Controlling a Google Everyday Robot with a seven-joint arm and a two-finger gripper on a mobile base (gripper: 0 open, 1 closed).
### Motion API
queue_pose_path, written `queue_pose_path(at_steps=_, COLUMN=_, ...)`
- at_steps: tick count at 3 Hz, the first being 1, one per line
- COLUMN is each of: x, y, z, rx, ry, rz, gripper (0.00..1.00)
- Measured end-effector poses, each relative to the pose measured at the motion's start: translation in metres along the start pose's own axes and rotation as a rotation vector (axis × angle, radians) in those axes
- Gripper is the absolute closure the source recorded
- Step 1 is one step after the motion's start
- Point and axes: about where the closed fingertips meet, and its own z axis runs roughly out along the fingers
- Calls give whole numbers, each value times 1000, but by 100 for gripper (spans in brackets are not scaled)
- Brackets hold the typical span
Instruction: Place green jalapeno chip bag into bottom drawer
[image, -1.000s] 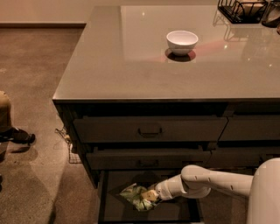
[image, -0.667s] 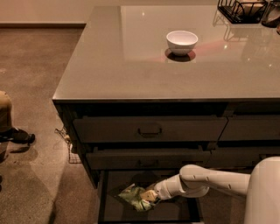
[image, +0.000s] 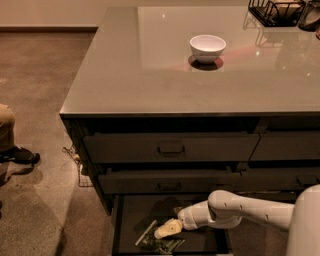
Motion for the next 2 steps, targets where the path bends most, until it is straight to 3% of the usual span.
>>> queue_pose_path(at_steps=2, x=34, y=6, z=-70, rx=96, ry=-126, rz=69, gripper=0)
